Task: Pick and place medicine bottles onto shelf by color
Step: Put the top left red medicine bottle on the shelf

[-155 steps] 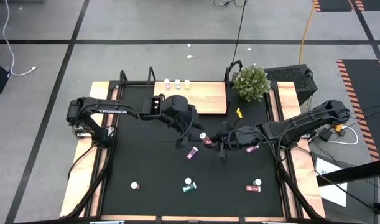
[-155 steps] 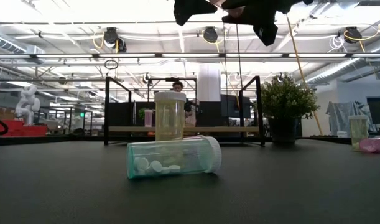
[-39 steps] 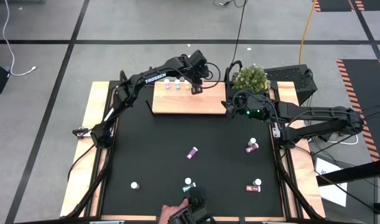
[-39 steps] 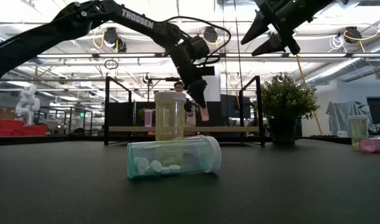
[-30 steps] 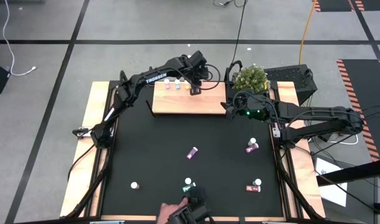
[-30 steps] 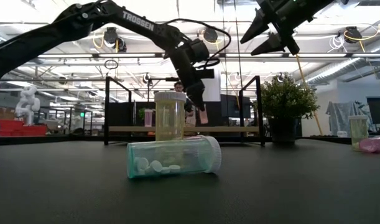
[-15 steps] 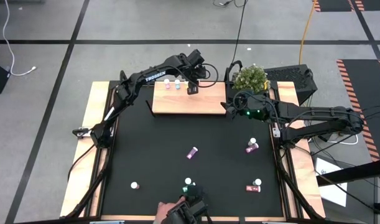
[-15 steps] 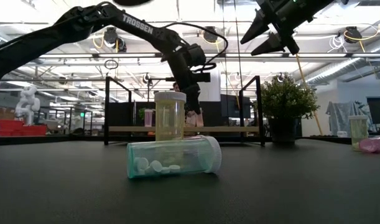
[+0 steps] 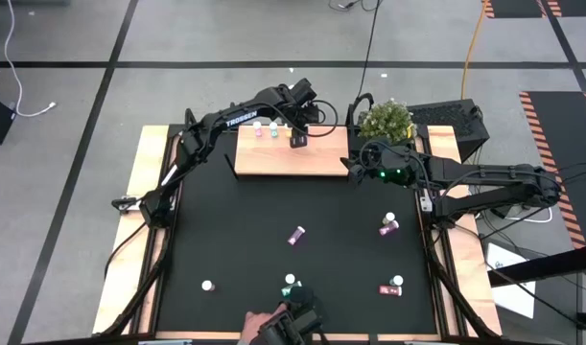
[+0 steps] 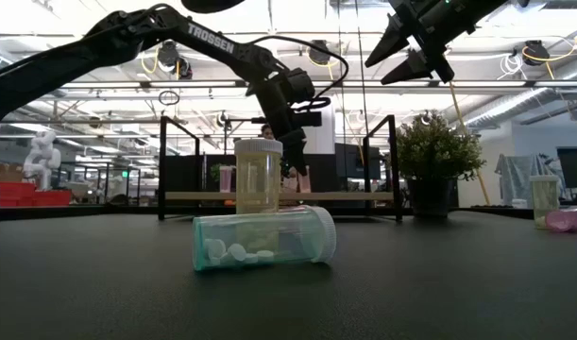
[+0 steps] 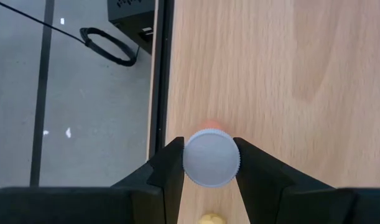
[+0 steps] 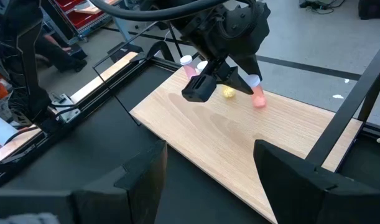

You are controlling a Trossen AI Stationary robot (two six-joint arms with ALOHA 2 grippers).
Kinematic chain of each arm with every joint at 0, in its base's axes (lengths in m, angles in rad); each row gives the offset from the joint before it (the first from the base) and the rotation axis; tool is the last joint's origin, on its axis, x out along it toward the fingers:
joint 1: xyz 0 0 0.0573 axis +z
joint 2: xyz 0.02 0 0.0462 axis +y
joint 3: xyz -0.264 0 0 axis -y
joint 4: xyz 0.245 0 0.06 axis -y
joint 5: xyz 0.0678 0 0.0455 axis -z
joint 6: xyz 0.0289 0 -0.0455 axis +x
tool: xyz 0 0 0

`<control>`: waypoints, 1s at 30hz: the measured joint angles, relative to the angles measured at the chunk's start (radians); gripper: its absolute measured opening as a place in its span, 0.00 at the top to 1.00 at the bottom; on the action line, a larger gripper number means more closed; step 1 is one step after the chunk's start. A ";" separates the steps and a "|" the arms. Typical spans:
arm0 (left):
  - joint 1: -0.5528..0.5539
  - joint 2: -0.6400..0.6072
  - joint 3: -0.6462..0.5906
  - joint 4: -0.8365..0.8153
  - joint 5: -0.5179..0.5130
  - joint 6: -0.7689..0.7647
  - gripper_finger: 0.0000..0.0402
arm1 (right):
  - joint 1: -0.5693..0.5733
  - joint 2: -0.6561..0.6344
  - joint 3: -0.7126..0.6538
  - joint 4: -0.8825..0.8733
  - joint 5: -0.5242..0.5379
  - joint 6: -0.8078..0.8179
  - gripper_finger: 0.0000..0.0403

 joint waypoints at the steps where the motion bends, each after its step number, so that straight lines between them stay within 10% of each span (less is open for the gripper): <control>1: 0.001 0.001 0.000 0.005 0.000 -0.002 0.67 | 0.000 0.000 0.000 0.000 0.000 0.000 0.41; 30: 0.005 0.000 0.000 -0.045 -0.008 -0.060 0.48 | 0.000 -0.007 0.000 0.000 -0.001 0.028 0.41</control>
